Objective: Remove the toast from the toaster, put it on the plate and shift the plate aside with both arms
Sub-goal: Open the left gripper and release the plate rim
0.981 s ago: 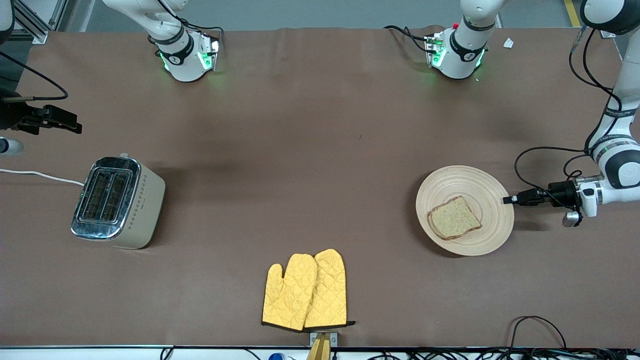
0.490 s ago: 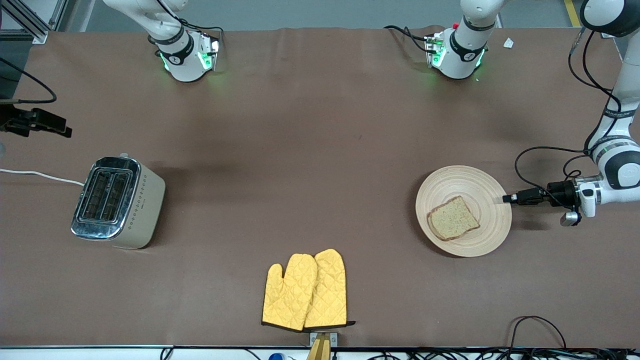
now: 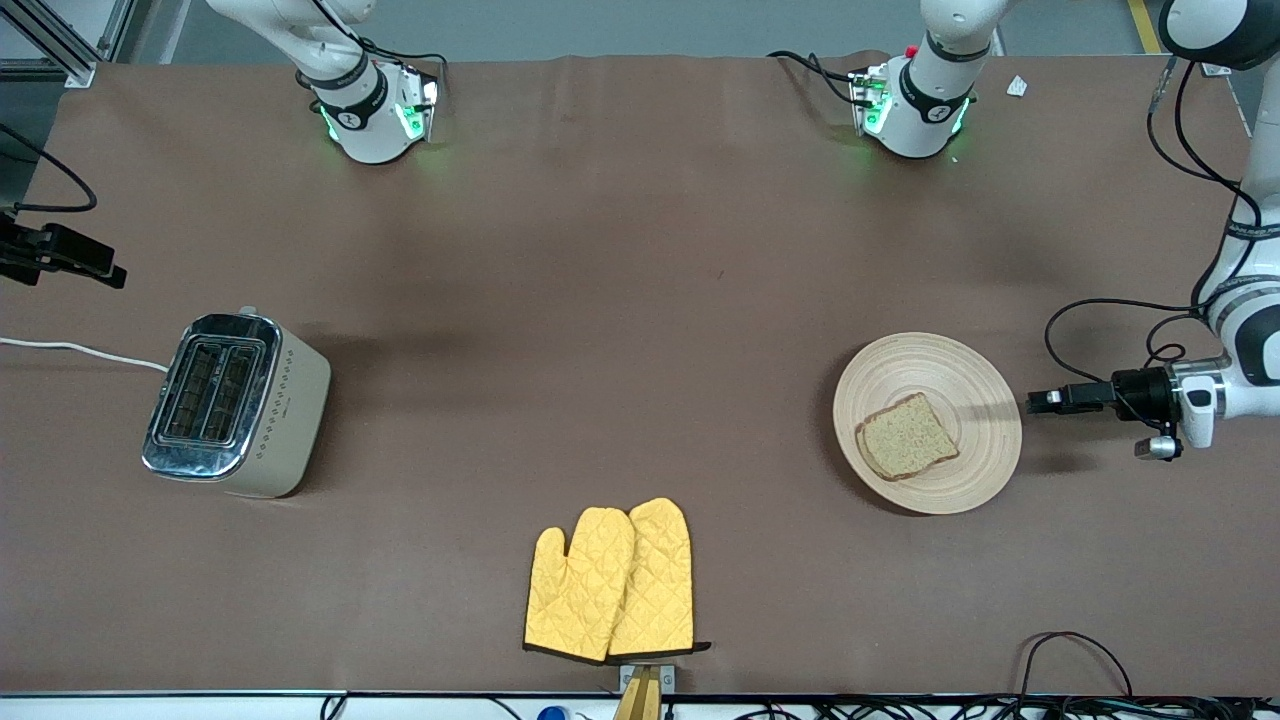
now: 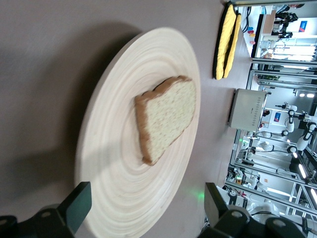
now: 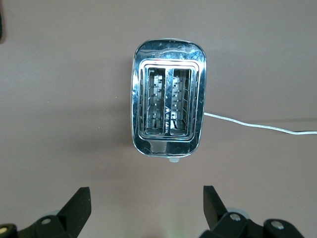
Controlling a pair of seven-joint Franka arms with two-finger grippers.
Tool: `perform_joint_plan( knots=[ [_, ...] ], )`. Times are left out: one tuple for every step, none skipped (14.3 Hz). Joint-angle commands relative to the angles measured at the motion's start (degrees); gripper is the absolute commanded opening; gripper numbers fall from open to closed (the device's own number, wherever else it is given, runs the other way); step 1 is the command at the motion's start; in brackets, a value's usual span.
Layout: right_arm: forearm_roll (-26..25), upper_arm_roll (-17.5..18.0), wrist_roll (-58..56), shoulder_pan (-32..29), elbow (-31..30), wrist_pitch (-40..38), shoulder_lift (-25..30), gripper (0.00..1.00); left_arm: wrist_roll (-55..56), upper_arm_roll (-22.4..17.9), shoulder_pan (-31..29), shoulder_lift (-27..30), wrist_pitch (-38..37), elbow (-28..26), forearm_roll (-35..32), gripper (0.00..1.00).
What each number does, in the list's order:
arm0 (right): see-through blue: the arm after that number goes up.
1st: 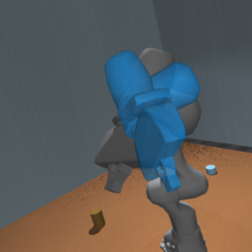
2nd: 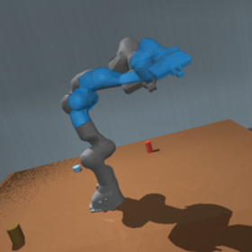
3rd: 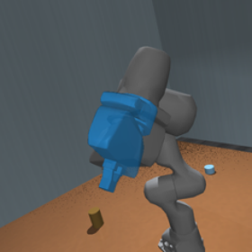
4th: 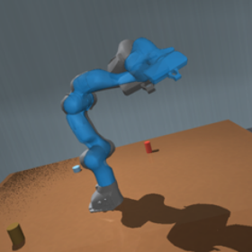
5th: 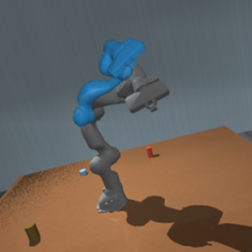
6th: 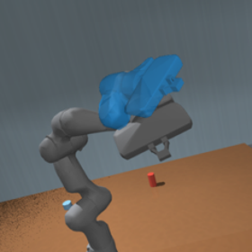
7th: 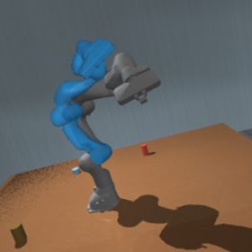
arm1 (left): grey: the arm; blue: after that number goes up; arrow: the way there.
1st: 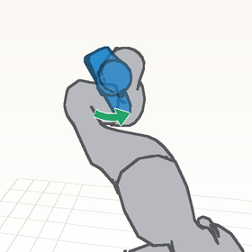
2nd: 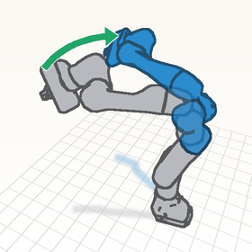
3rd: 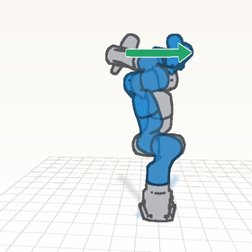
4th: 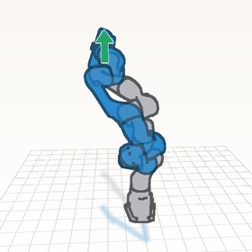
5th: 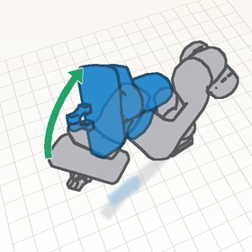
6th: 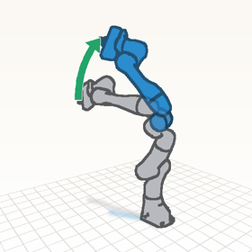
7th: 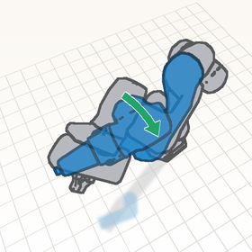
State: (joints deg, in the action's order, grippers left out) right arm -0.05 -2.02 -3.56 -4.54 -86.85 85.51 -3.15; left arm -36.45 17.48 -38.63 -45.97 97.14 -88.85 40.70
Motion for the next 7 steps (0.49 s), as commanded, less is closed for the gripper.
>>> perform_joint_plan(
  knots=[
    [1.1, 0.7, 0.8, -0.6, 0.0, -0.6, 0.8, 1.00, 5.8, 1.5, 0.2, 3.6, -1.2, 2.0, -3.8, 1.00],
    [0.4, 0.9, 0.8, -0.2, 0.8, -0.7, 0.8, 1.00, 8.0, 2.5, 0.1, 4.8, -1.2, 2.7, -5.7, 1.00],
    [0.4, 0.9, 0.8, -0.1, 0.9, -0.9, 0.8, 1.00, 10.6, 3.7, 0.0, 6.0, -1.2, 3.2, -7.8, 1.00],
    [0.4, 0.9, 0.8, -0.1, 0.8, -0.9, 0.7, 1.00, 12.9, 4.6, 0.0, 7.3, -1.2, 3.5, -9.1, 1.00],
    [0.5, 1.0, 0.9, -0.2, 0.4, -0.7, 0.8, 1.00, 15.2, 5.4, 0.0, 9.0, -1.2, 3.7, -10.4, 1.00],
    [0.6, 1.0, 0.9, -0.2, -0.5, -0.4, 0.9, 1.00, 17.5, 6.1, 0.1, 10.6, -1.2, 3.9, -11.5, 1.00],
    [0.6, 0.9, 0.9, -0.2, -1.6, 0.0, 1.4, 1.00, 21.1, 7.1, 0.2, 12.4, -1.2, 4.0, -12.5, 1.00]
  ],
)
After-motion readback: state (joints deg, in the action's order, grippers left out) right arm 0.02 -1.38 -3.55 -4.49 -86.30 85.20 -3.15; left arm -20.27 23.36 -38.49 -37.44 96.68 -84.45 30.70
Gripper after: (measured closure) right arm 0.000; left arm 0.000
